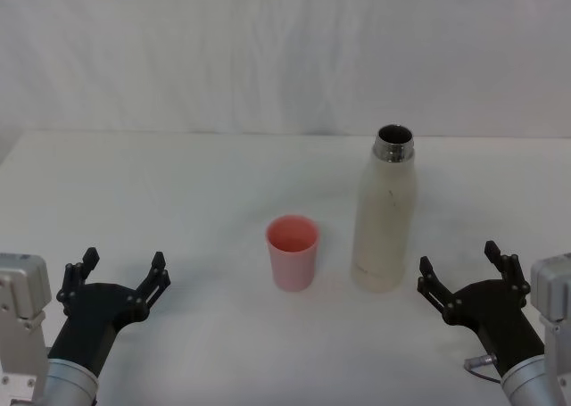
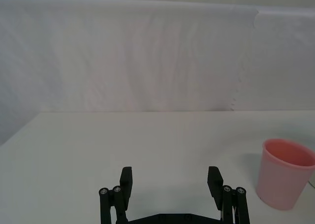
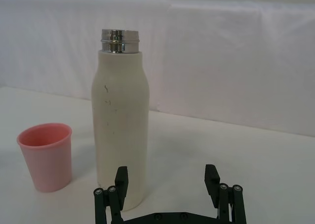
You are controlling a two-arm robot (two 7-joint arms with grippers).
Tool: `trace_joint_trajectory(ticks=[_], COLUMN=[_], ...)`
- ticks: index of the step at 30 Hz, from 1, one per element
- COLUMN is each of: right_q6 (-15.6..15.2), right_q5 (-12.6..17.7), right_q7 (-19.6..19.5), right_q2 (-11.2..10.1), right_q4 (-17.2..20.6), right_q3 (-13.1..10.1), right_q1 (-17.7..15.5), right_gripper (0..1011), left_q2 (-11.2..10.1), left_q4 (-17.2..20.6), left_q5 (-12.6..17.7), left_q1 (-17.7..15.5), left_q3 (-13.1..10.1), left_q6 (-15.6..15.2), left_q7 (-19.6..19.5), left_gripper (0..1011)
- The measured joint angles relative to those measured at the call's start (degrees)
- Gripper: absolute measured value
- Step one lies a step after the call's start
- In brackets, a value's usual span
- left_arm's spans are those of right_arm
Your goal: Grasp the thermos with one hand and pour water into the cup lid.
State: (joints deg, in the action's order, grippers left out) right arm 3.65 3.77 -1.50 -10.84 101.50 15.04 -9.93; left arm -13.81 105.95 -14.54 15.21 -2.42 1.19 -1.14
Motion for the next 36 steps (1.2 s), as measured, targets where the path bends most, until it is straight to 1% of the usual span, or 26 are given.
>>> trace_joint_trajectory(ticks=[36], right_q6=[0.0], right_q5=[0.0], right_q7=[0.0], right_q2=[0.0], right_q4=[0.0], right_q3=[0.0], right_q1=[0.0], right_gripper=[1001], left_q2=[0.0], left_q4=[0.0], left_q5=[0.0], left_q1=[0.0], left_q3=[0.0], left_q6=[0.0], left_q7=[0.0], left_gripper=[1001])
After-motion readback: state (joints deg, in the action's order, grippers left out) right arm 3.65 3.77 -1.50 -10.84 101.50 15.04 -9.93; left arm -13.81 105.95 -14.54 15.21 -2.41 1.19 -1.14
